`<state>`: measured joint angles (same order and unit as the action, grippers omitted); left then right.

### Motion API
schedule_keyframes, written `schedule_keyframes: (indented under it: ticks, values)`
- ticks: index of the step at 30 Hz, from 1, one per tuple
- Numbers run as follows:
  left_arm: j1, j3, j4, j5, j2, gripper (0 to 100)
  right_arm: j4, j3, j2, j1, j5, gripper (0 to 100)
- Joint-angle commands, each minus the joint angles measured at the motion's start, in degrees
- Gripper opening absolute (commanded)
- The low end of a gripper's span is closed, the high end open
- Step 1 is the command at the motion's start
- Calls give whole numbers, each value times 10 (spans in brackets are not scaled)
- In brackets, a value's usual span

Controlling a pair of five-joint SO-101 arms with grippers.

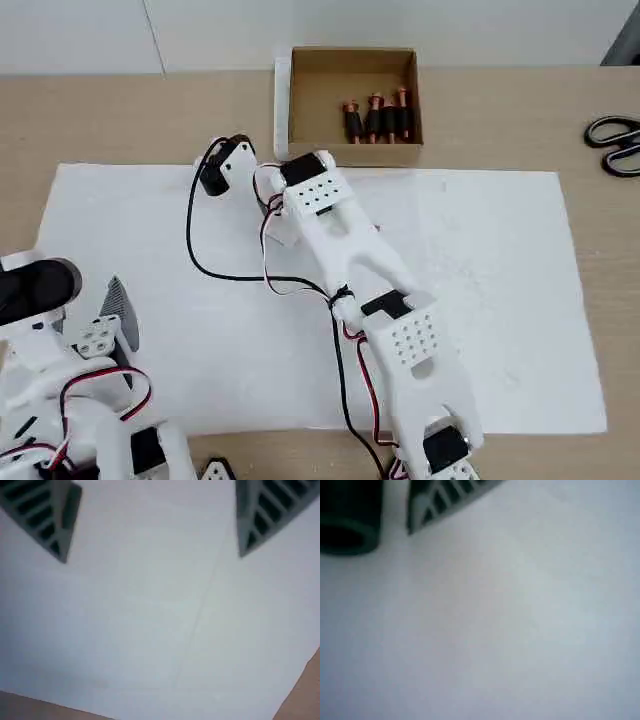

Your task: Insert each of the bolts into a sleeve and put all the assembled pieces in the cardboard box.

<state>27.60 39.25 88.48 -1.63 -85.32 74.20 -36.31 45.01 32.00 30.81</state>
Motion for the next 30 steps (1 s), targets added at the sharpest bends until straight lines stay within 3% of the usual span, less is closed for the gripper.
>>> schedule_keyframes:
  ticks: [1,5,13,23,30]
  values:
    - [0,0,-11,-5,-2,209,5,-1,-3,2,0,131]
    - [0,0,-11,-5,-2,209,0,-2,-6,1,-32,1]
    - [0,0,-11,-5,-2,209,12,-19,-16,-16,-62,4]
    - [0,0,-11,-5,-2,209,175,-205,-118,-35,-171,4]
    - [0,0,-11,-5,-2,209,255,-242,-167,-107,-281,4]
